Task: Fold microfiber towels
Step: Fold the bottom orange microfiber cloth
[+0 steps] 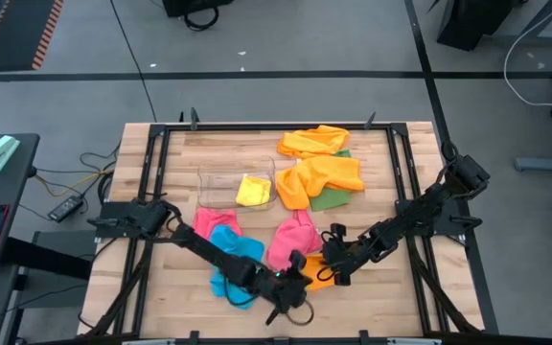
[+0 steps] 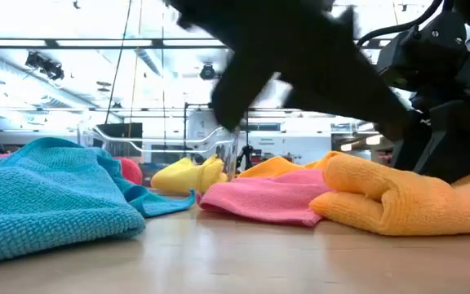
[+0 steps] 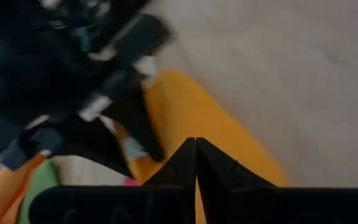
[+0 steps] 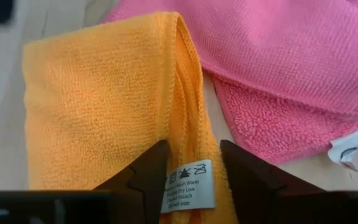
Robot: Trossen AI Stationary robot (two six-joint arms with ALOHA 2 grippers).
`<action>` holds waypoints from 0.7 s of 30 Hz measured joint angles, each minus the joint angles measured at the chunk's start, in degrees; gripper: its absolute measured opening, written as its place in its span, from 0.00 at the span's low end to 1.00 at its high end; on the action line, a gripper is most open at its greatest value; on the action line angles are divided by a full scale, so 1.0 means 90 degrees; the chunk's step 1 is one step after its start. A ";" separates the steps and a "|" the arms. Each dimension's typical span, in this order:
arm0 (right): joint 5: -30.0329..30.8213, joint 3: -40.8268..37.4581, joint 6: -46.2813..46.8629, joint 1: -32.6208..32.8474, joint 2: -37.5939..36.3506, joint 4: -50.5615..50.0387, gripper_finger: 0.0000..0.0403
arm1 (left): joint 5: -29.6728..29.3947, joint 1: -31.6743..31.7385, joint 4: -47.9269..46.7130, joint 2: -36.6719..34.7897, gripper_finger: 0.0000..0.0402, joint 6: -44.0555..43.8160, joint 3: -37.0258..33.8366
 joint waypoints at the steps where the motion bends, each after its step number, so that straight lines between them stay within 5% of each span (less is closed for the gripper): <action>1: 0.0000 0.0000 -0.0007 0.0000 0.0000 0.0020 0.39 | -0.0001 0.0087 -0.0001 0.0016 0.05 -0.0015 -0.0001; 5: -0.0004 0.0000 -0.0048 0.0008 0.0002 0.0046 0.39 | 0.0083 0.0400 -0.0213 0.0052 0.09 -0.0494 -0.0005; 11: -0.0043 0.0000 -0.0145 0.0010 0.0002 0.0096 0.39 | 0.1097 0.0512 -0.1051 0.0062 0.13 -0.1295 -0.0005; 21: -0.0241 0.0431 -0.0296 0.0217 -0.0594 -0.0538 0.39 | 0.1052 0.0277 -0.1208 0.0062 0.09 -0.1347 -0.0005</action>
